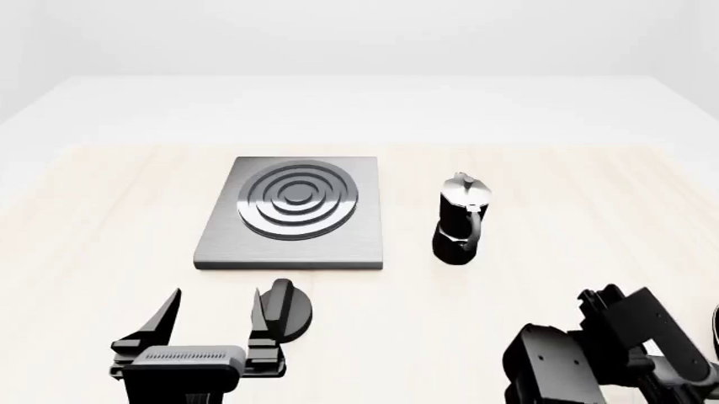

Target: Put the frying pan on the stove.

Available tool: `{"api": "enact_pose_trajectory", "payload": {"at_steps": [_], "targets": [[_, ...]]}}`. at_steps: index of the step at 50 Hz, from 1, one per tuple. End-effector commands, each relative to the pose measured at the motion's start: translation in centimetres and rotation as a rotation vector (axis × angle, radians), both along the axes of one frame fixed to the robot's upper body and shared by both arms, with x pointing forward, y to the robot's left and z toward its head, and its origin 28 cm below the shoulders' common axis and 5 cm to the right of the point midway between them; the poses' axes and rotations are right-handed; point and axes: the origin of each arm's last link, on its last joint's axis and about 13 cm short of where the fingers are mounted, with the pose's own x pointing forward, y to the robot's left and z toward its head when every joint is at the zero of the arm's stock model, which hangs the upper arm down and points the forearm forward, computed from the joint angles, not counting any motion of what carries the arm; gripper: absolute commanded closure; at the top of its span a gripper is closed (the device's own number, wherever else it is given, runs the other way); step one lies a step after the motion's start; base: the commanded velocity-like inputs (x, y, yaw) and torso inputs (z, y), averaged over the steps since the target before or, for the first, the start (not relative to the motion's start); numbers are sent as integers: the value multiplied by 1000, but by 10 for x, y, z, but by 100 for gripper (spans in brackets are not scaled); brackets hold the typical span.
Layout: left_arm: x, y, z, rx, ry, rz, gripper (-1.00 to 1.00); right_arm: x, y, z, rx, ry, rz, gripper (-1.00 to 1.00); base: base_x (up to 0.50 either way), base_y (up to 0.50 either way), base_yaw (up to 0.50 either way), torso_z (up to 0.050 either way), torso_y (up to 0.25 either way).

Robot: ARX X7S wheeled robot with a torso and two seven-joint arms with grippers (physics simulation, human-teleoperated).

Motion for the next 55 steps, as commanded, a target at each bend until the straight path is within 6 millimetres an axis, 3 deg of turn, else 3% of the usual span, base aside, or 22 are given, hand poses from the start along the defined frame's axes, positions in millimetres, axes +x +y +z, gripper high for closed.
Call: {"api": "enact_pose_trajectory", "payload": {"at_steps": [1,24,55], "targets": [[0,0,0,0,0,-1,-100,5,0,0,-1,16,-9,-100,0,0,0,0,0],[1,0,0,3,0,4,-100,6,-8,-19,129,58,19,-100,0,0,0,0,0],[1,0,-1,9,0,3,-100,-4,-16,-23,203,42,27,-100,0,0,0,0,0]]}}
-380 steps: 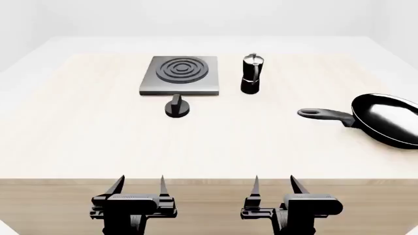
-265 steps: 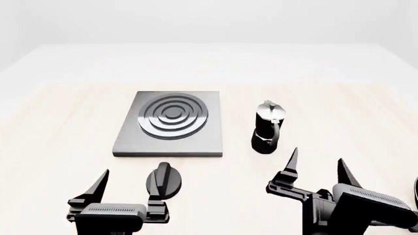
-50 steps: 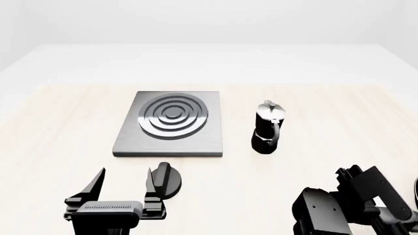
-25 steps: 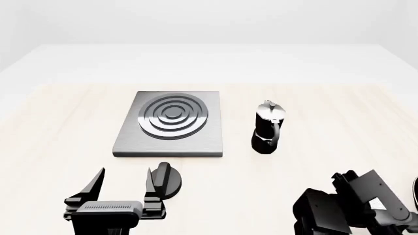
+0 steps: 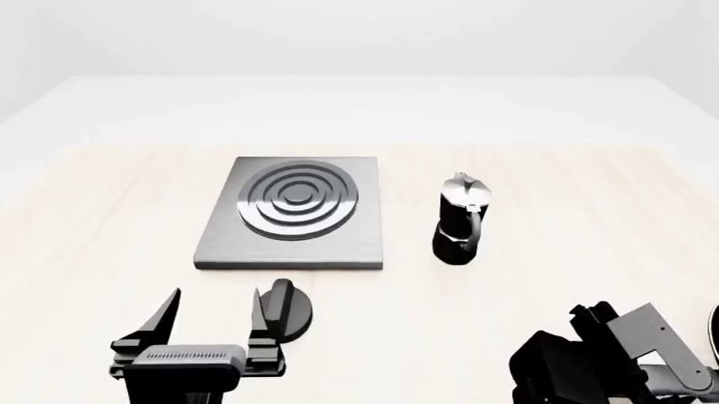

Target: Put the frying pan on the stove.

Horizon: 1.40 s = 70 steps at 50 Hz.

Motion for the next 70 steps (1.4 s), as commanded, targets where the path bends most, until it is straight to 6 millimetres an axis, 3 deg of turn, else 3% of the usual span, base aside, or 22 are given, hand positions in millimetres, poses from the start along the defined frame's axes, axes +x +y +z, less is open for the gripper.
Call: {"api": "enact_pose_trajectory", "payload": {"at_steps": [1,19,20,40,60,70], "targets": [[0,0,0,2,1,-1,-100,-5,-5,-5,17,6,-10,-100,0,0,0,0,0],[0,0,0,2,-1,1,-100,-5,-7,-12,20,20,-6,-100,0,0,0,0,0],[-1,0,0,1,0,0,-100,-4,-6,-12,6,26,12,100,0,0,0,0,0],[0,0,0,1,-3,3,-100,-14,-3,-4,-10,-21,32,100,1,0,0,0,0],[1,1,0,-1,-1,6,-100,-33,12,40,-133,-160,167,100,0,0,0,0,0],[1,1,0,0,-3,9,-100,-35,16,49,-122,-230,305,100,0,0,0,0,2]]}}
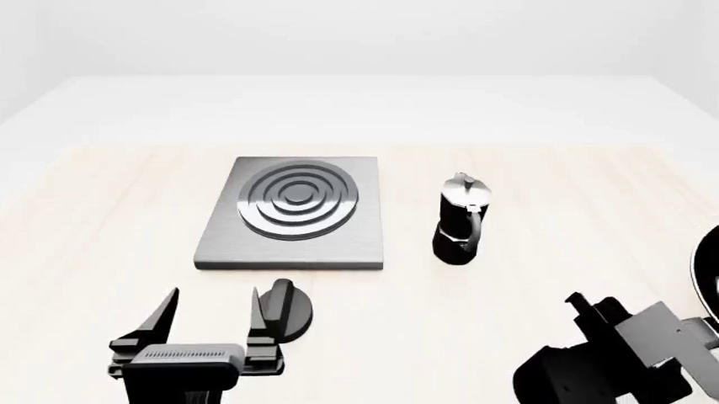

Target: Put the frying pan on the stove.

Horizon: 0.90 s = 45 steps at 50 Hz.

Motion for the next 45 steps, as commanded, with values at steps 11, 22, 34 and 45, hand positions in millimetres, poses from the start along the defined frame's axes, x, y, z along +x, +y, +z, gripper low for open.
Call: {"api": "enact_pose_trajectory", "payload": {"at_steps": [11,22,34,45], "targets": [[0,1,1,2,-5,2,-100,-8,8,33,-101,-169,274,100,0,0,0,0,1],[0,0,0,3,-3,1,-100,-14,11,43,-100,-280,411,100,0,0,0,0,1],[0,0,0,0,-3,-1,-100,-17,15,50,-42,-362,497,100,0,0,0,0,2],[-1,0,1,-3,-4,-1,-100,-20,24,58,-83,-379,640,100,0,0,0,0,2]]}}
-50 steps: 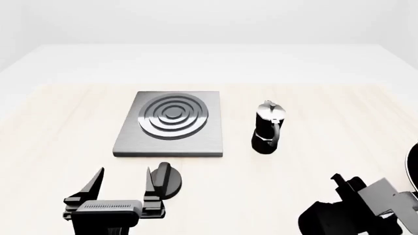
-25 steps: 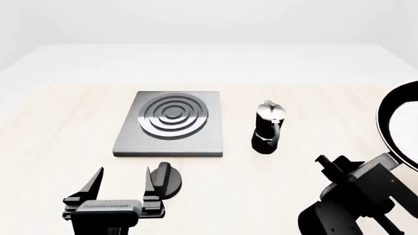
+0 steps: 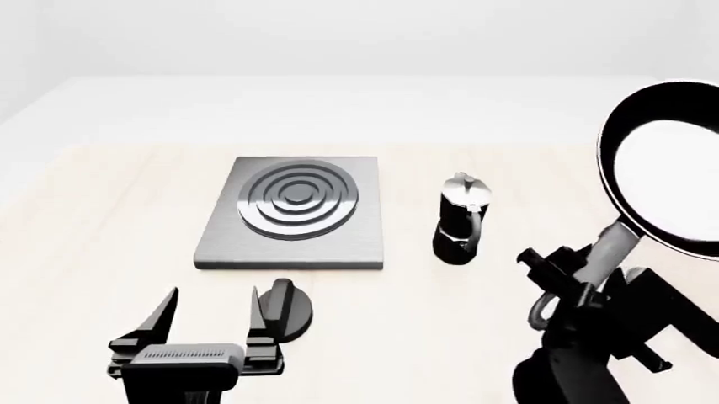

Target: Put the frying pan on the stove.

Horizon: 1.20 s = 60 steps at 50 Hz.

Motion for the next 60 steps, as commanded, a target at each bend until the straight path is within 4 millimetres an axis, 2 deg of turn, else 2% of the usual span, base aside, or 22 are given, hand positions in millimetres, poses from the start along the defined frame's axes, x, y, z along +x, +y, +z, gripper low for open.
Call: {"api": "enact_pose_trajectory", "payload": {"at_steps": [1,18,41,47,60], "targets": [[0,0,0,-3,-1,-2,-100,-2,6,18,-84,-107,117,100,0,0,0,0,0],[0,0,1,-1,-1,-2,-100,-5,15,19,-140,-131,231,100,0,0,0,0,2],[0,1,1,-6,-9,9,-100,-10,40,24,-256,-186,507,100,0,0,0,1,2],[0,1,1,-6,-9,9,-100,-9,43,23,-246,-179,562,100,0,0,0,0,2],[-1,1,1,-4,-10,9,-100,-7,52,24,-357,-143,691,100,0,0,0,1,2]]}}
